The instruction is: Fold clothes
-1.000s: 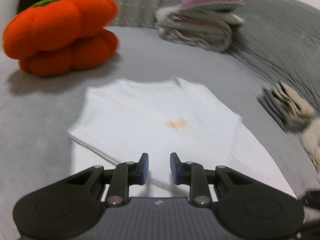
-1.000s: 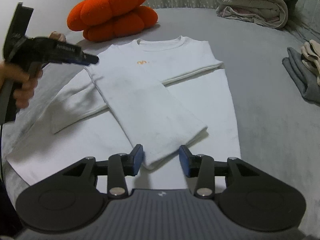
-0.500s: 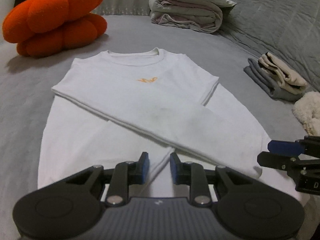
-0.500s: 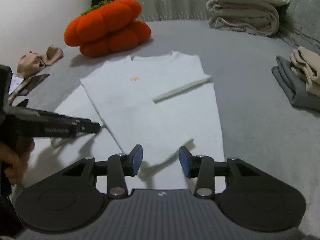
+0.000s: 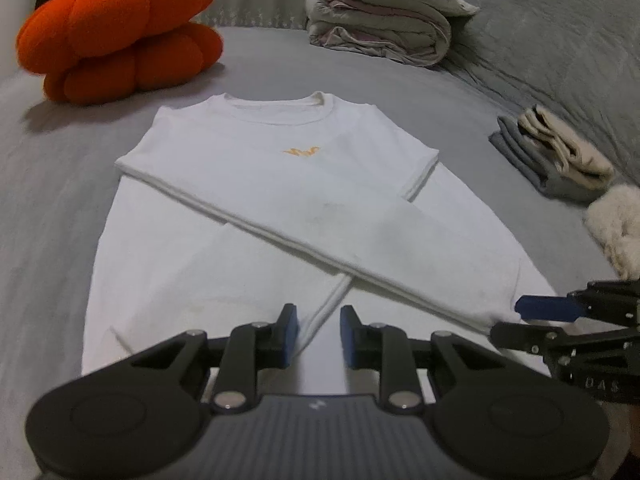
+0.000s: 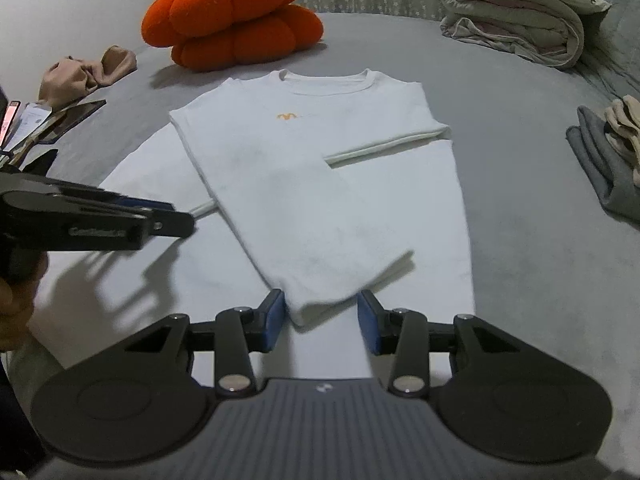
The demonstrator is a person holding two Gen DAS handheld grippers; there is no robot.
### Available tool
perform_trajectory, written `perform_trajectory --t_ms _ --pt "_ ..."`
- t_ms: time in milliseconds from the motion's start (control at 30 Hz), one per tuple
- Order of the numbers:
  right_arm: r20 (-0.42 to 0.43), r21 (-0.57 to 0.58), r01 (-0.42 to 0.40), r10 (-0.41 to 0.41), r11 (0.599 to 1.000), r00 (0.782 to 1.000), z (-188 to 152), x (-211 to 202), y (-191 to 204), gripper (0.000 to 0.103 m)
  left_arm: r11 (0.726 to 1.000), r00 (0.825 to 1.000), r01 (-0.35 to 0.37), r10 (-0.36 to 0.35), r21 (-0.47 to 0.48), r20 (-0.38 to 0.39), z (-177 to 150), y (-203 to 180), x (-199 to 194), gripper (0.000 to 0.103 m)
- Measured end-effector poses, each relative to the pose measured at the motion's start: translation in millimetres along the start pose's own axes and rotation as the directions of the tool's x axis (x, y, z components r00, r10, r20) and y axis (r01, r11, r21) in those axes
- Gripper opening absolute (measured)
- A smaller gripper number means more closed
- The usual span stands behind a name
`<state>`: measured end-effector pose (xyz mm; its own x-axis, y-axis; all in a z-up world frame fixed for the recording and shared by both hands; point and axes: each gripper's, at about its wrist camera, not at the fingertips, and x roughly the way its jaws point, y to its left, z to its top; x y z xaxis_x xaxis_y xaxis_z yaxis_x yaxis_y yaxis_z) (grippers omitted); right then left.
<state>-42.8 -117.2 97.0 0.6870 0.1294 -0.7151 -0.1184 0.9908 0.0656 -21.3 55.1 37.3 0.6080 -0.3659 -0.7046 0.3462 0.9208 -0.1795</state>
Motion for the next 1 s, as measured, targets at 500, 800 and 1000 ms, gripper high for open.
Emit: perform_trajectory --t_ms 500,800,1000 --pt "0.149 0.063 -0.022 0.013 0.998 0.989 6.6 -21.6 -10.9 0.042 0.989 0.998 0.055 -0.058 -0.134 -0.016 -7.1 41.7 -18.4 0.025" --pt "-0.017 -0.055 -0.014 0.013 0.998 1.000 1.8 11.7 10.8 0.044 0.991 0.998 0.054 -0.057 -0.123 -0.019 -9.1 43.3 -17.4 0.027" --pt "-0.029 -0.048 -0.021 0.020 0.999 0.999 -1.8 4.5 6.7 0.044 0.986 0.998 0.062 -0.065 -0.155 -0.015 -12.9 52.5 -23.6 0.027"
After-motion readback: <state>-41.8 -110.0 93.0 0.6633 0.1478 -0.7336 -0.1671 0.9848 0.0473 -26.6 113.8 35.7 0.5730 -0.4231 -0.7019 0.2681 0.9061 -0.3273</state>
